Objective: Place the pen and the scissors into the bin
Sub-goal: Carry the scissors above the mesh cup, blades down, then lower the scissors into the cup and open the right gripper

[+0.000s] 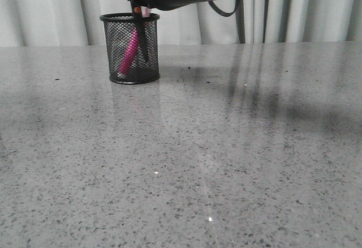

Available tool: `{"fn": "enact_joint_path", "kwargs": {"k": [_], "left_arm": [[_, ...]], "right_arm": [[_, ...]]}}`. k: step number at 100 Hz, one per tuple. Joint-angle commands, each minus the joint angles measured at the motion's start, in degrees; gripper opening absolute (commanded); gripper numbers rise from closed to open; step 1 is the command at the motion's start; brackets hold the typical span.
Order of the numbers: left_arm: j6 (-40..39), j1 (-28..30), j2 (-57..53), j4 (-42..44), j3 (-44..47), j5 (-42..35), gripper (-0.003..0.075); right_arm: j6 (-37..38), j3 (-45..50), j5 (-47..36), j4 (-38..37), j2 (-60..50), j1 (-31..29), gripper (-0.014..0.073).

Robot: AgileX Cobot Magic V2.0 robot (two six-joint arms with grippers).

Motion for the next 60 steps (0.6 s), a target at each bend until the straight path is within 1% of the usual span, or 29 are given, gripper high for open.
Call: {"fn": "enact_joint_path", "kwargs": {"k": [1,13,28,60], "left_arm": [[-0.3,-0.17,-0.61,-2.73,-1.53,-2.78,-0.0019],[-0.3,-0.17,-0.61,-2.73,-1.53,-2.78,-0.0019],[-0.3,-0.17,-0.61,-2.73,-1.53,-2.78,-0.0019],[-0.3,-0.17,-0.61,-2.73,-1.53,-2.78,-0.0019]], "right_arm": [[-0.14,-1.5,-4.49,-2.37,-3.01,0.25,-0.0071],[-0.14,-1.5,-3.8,-2.49,-3.01,0.25,-0.0013],[-0.14,-1.5,-2.89,-2.49,-3.01,0.25,0.0097],[-0.14,-1.5,-2.74,-2.62,-3.01,0.25,0.0216]]}}
